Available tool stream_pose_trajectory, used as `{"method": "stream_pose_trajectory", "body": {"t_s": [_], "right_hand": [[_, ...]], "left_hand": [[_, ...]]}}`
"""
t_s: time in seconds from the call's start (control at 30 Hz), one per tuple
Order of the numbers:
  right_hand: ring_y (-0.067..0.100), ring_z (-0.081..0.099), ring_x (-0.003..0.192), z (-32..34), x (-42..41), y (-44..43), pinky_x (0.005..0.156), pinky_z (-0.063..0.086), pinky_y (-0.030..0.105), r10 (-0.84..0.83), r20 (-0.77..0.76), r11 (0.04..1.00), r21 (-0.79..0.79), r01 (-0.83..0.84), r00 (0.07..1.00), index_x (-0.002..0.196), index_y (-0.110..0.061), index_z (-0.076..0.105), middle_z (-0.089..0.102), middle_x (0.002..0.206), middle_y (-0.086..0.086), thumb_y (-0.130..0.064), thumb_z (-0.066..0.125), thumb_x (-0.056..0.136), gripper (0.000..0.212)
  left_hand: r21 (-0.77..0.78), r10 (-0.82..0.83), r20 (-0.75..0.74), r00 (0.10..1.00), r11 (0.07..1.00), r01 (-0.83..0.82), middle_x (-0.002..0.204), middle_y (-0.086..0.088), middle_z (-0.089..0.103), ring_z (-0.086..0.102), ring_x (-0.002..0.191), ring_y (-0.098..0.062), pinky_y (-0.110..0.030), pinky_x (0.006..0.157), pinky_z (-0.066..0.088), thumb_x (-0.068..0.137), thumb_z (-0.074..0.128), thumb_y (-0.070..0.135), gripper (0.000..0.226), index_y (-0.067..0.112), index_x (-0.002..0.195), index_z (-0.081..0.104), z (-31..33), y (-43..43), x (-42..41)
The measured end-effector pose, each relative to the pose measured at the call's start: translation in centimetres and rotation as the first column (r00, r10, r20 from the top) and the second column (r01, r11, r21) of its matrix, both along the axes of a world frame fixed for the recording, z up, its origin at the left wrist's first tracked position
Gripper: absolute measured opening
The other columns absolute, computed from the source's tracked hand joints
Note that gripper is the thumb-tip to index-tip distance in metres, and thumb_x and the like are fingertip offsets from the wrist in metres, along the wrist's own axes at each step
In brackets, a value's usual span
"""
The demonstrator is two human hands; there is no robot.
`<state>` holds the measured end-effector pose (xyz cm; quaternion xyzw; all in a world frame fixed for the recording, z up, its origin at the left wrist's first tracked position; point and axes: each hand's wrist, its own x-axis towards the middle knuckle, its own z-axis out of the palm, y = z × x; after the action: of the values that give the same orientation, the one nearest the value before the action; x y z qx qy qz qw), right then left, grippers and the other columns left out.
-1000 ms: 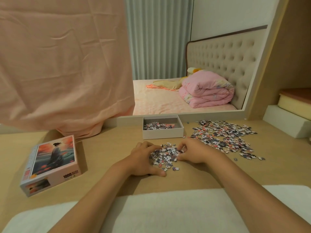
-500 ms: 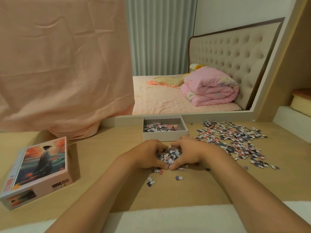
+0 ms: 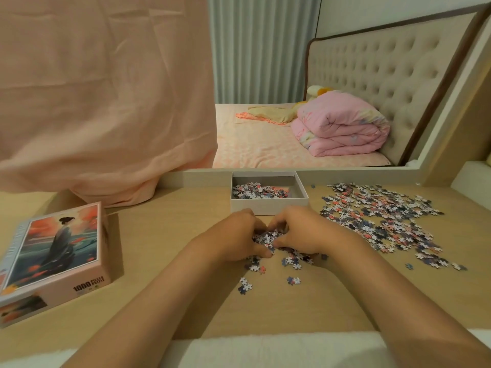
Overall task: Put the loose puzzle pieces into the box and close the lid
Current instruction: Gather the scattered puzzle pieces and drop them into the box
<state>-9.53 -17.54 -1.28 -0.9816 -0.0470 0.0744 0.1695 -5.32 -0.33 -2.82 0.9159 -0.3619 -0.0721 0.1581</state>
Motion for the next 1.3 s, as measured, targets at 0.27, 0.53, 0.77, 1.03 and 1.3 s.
{"method": "stream_pose_trajectory", "body": {"t_s": [0.27, 0.53, 0.77, 1.03, 1.3], "right_hand": [[0.003, 0.054, 0.061, -0.5, -0.4, -0.4, 0.053, 0.038, 0.017, -0.083, 0.068, 0.98, 0.187, 0.069, 0.994, 0.08, -0.032, 0.073, 0.06, 0.069, -0.015, -0.024, 0.082, 0.079, 0.011], [0.021, 0.072, 0.062, 1.5, 0.1, -1.1, 0.067, 0.062, 0.038, -0.172, 0.104, 0.896, 0.43, 0.112, 0.98, 0.08, -0.019, 0.077, 0.074, 0.07, 0.006, -0.014, 0.082, 0.079, 0.008], [0.011, 0.066, 0.057, 4.2, 5.1, -1.5, 0.062, 0.053, 0.026, -0.27, 0.339, 0.902, 0.417, 0.114, 0.901, 0.078, -0.019, 0.075, 0.067, 0.064, -0.008, -0.013, 0.08, 0.08, 0.008], [0.013, 0.066, 0.092, 2.1, 7.8, -1.4, 0.088, 0.053, 0.038, -0.168, 0.324, 0.973, 0.209, 0.103, 0.931, 0.109, -0.026, 0.076, 0.075, 0.103, -0.004, -0.026, 0.07, 0.09, 0.02], [0.003, 0.054, 0.079, 2.5, 5.9, 0.1, 0.079, 0.047, 0.025, -0.084, 0.479, 0.985, 0.171, 0.001, 0.874, 0.108, -0.022, 0.076, 0.067, 0.097, -0.008, -0.014, 0.061, 0.094, 0.023]], "left_hand": [[-0.239, 0.086, -0.087, 0.992, 0.965, -0.105, 0.079, 0.011, 0.066, 0.063, 0.072, -0.008, -0.021, 0.063, 0.046, 0.075, 0.083, 0.034, 0.022, 0.021, 0.091, 0.074, -0.7, 0.2, 0.1], [-0.534, 0.083, -0.248, 0.965, 0.819, -0.208, 0.074, 0.0, 0.072, 0.061, 0.064, -0.008, -0.028, 0.067, 0.052, 0.076, 0.083, 0.024, 0.013, 0.017, 0.084, 0.075, 1.2, 0.5, 1.8], [-0.541, 0.213, -0.076, 0.974, 0.812, -0.22, 0.072, 0.0, 0.07, 0.064, 0.062, -0.012, -0.023, 0.057, 0.049, 0.08, 0.08, 0.02, 0.008, 0.017, 0.082, 0.072, 3.5, -0.9, 6.9], [-0.393, 0.151, 0.112, 0.982, 0.915, -0.096, 0.111, 0.005, 0.072, 0.063, 0.099, -0.011, -0.028, 0.087, 0.048, 0.088, 0.07, 0.026, 0.025, 0.022, 0.113, 0.072, 1.0, -1.3, 8.0], [-0.497, 0.201, 0.278, 0.939, 0.867, -0.038, 0.092, 0.01, 0.054, 0.053, 0.082, -0.011, -0.034, 0.072, 0.048, 0.087, 0.062, 0.021, 0.012, 0.028, 0.096, 0.062, 0.8, 1.6, 6.6]]}}
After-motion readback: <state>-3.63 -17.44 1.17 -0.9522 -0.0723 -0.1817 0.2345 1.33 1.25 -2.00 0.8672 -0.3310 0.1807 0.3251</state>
